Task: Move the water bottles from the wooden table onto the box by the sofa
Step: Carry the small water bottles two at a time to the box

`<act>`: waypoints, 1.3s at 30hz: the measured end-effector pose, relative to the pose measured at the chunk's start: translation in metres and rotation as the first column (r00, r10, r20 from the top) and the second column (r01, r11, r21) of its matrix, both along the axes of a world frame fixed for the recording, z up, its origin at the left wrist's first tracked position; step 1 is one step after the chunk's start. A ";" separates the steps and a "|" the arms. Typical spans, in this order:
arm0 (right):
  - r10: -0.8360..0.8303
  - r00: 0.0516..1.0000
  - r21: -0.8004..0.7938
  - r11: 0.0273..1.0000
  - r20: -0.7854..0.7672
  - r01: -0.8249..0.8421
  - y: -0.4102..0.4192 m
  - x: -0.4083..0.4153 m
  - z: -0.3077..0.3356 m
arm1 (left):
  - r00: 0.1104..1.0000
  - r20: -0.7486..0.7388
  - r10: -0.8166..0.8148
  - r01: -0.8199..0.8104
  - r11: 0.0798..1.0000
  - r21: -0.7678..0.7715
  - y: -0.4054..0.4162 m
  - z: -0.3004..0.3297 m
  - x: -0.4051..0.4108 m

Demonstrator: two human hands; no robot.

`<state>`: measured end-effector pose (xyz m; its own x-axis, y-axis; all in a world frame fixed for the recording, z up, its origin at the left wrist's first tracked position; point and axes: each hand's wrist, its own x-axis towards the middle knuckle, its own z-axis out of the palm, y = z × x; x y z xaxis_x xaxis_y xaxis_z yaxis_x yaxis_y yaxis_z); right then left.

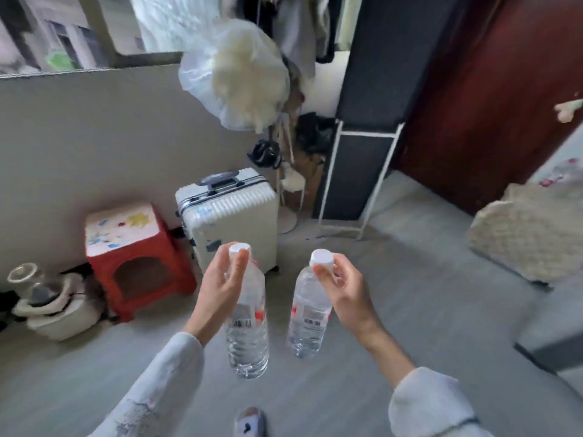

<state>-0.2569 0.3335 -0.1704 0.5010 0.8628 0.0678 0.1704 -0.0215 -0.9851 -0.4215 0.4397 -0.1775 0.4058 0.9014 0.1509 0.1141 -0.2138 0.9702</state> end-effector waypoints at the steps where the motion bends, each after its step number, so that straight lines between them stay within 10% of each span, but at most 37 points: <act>1: -0.052 0.999 0.006 0.999 -0.007 0.052 -0.002 0.021 0.001 | 0.999 0.004 -0.052 0.052 0.999 0.000 0.008 -0.001 0.025; 19: -0.679 0.734 -0.028 0.734 0.014 0.679 0.032 0.334 -0.004 | 0.771 -0.044 -0.635 0.636 0.772 0.004 0.131 0.008 0.430; 39: -0.704 0.698 -0.048 0.699 0.132 0.714 0.004 0.729 0.000 | 0.728 -0.088 -0.680 0.684 0.730 0.013 0.110 0.013 0.839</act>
<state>0.4724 0.3379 -0.1702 0.9615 0.2590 0.0915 0.1609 -0.2611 -0.9518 0.4173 0.5496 -0.1647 0.9200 0.3711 0.1265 -0.0096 -0.3011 0.9535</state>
